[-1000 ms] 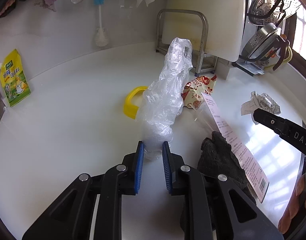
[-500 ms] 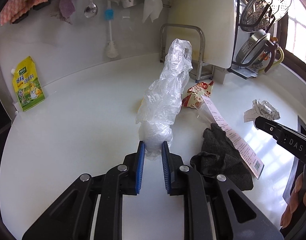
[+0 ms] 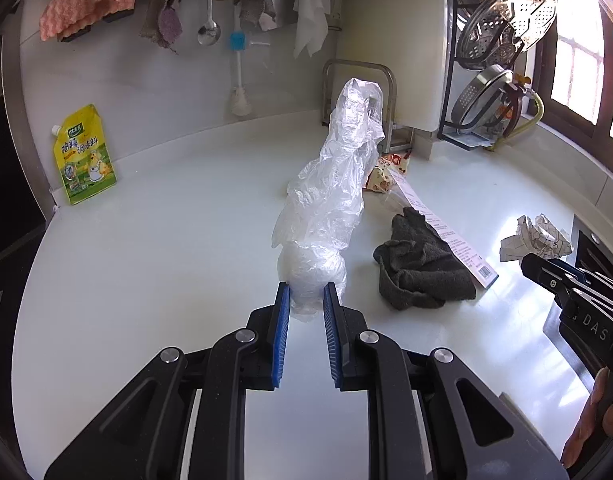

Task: Collect trash
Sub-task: 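Lift and carry the paper in the right tool and bag in the left tool over the basket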

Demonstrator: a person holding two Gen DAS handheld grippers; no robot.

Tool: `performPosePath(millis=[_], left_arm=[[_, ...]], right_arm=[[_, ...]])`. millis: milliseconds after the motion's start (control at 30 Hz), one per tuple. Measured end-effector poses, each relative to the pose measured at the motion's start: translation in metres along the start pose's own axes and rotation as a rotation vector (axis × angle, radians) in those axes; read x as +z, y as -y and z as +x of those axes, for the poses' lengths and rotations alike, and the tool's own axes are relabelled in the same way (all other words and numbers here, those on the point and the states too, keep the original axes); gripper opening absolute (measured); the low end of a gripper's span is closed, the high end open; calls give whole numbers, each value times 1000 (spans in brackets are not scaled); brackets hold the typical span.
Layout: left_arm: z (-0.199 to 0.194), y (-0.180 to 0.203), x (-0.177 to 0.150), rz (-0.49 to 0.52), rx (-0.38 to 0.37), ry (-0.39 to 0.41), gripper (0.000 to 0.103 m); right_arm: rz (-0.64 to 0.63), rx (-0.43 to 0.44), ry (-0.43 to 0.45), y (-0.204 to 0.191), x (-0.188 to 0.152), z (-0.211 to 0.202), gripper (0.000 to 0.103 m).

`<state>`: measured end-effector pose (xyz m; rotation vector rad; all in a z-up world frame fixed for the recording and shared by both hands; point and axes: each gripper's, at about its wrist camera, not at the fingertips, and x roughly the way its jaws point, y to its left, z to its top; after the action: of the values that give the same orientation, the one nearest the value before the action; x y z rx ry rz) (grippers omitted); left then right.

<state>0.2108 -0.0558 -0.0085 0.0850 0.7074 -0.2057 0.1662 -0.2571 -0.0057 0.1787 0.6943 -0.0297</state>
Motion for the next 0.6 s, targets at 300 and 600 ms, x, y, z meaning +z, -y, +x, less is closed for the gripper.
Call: performPosePath(millis=[300,600], left_arm=[[-59,-3,-44,20,-10,17,17],[-116,-5,-85,30,-27,44,17]], right_arm=[[-35,-11,37,-31,-51,-62,24],[-44,7,61,-58,-108,-120,24]])
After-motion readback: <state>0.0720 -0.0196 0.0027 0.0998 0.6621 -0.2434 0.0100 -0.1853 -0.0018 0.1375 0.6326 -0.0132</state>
